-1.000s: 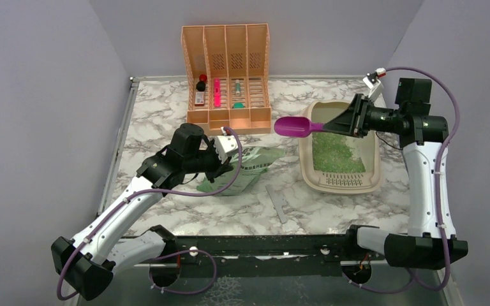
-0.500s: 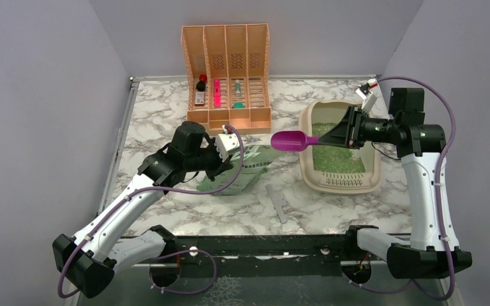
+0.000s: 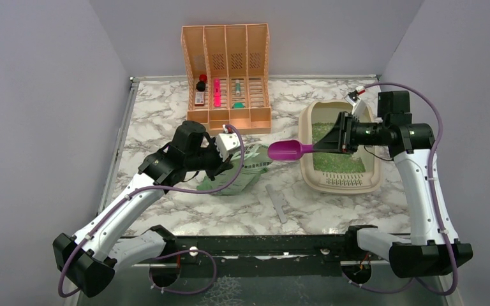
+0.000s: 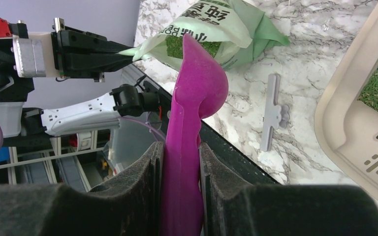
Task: Fill the litter box with clean litter
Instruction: 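Scoop the cat litter from the cat litter bag.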
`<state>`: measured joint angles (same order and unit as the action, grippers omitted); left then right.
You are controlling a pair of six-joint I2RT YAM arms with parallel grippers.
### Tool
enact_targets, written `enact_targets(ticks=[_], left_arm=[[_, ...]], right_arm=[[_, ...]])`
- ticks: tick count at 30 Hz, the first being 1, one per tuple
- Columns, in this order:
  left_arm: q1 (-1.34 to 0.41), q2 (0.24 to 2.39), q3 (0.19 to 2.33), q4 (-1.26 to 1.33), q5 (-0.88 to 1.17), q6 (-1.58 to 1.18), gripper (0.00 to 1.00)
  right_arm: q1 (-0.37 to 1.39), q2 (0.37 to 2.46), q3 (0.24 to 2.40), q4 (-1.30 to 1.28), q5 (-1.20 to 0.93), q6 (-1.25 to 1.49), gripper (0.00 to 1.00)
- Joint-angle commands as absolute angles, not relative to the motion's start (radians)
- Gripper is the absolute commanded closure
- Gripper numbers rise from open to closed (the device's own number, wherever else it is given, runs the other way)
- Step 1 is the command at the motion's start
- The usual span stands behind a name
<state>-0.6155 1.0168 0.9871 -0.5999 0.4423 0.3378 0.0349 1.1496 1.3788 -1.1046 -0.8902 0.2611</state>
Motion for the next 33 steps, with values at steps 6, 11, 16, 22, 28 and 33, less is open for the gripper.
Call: enact_targets(ticks=[6, 11, 16, 22, 28, 33], left_arm=[[-0.621, 1.010, 1.032, -0.539, 0.482, 0.336, 1.00], [-0.621, 1.016, 1.039, -0.539, 0.488, 0.335, 1.00], [-0.621, 1.009, 1.040, -0.539, 0.491, 0.331, 1.00], [-0.621, 0.998, 1.033, -0.540, 0.496, 0.330, 1.00], [-0.621, 0.987, 1.030, -0.542, 0.526, 0.333, 1.00], [-0.621, 0.986, 1.034, -0.541, 0.592, 0.345, 1.00]], right_arm=[[0.076, 1.161, 1.385, -1.118, -0.873, 0.253, 0.99], [0.147, 1.179, 1.374, -1.065, -0.850, 0.305, 0.99], [0.239, 1.223, 1.379, -1.024, -0.798, 0.342, 0.99], [0.320, 1.314, 1.426, -1.007, -0.742, 0.335, 0.99], [0.321, 1.347, 1.481, -0.963, -0.697, 0.361, 0.99], [0.321, 1.388, 1.514, -0.953, -0.642, 0.388, 0.99]])
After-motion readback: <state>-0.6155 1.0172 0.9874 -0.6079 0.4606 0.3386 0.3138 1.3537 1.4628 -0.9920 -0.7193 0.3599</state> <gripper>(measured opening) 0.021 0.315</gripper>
